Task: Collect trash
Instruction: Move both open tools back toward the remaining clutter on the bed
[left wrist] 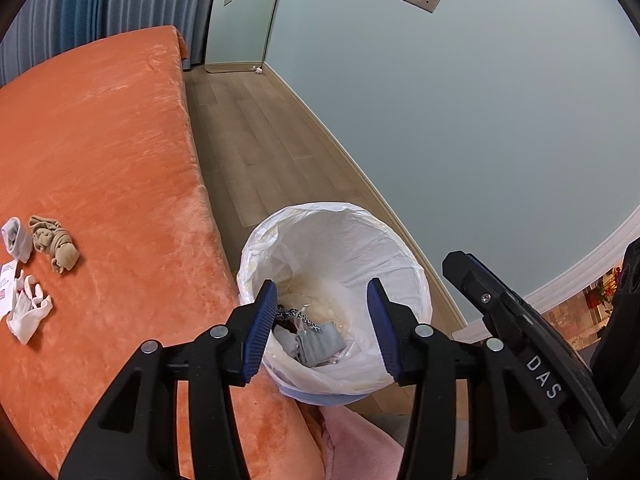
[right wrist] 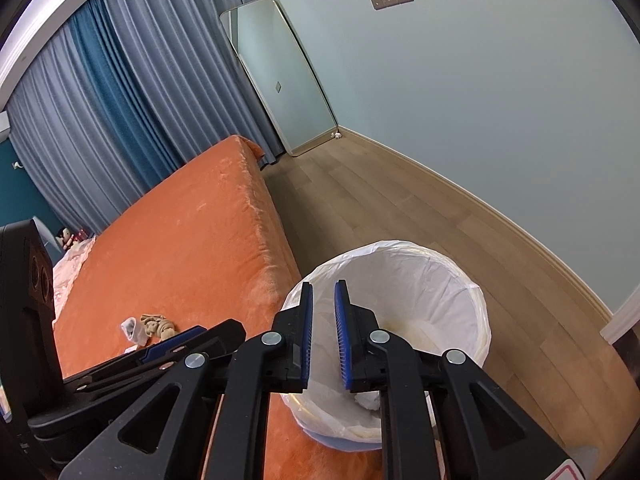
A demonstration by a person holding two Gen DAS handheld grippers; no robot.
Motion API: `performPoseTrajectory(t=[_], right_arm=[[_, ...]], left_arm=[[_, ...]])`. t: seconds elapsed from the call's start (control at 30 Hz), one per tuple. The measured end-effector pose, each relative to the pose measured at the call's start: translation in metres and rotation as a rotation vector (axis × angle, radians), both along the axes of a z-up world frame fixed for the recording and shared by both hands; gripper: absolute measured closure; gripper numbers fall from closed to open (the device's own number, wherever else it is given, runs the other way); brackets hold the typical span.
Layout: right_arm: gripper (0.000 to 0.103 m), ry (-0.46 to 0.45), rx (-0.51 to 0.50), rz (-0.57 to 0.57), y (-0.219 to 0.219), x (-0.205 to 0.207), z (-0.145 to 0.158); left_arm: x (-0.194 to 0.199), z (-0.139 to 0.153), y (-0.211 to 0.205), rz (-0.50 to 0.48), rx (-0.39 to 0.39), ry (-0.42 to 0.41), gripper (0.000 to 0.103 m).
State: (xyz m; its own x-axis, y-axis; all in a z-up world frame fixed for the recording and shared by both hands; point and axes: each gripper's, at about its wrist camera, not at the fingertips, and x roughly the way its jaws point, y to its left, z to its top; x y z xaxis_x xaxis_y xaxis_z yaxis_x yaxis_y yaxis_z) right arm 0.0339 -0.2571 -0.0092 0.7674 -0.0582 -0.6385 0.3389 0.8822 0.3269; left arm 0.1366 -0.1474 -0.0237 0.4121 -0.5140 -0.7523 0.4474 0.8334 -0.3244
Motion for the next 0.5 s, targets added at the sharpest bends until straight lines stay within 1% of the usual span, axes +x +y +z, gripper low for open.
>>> performPoseTrajectory(t=[0.1, 0.5], right_arm=[[0.083, -0.003, -0.006, 0.007, 0.004, -0.002, 0.001], [0.082, 0.002, -0.021, 0.045, 0.025, -0.003, 0.002]], left_arm=[[0.000, 0.001, 0.008, 0.014, -0.003, -0.001, 0.058], [-0.002, 0.008, 0.037, 0.055, -0.020, -0.007, 0.058]])
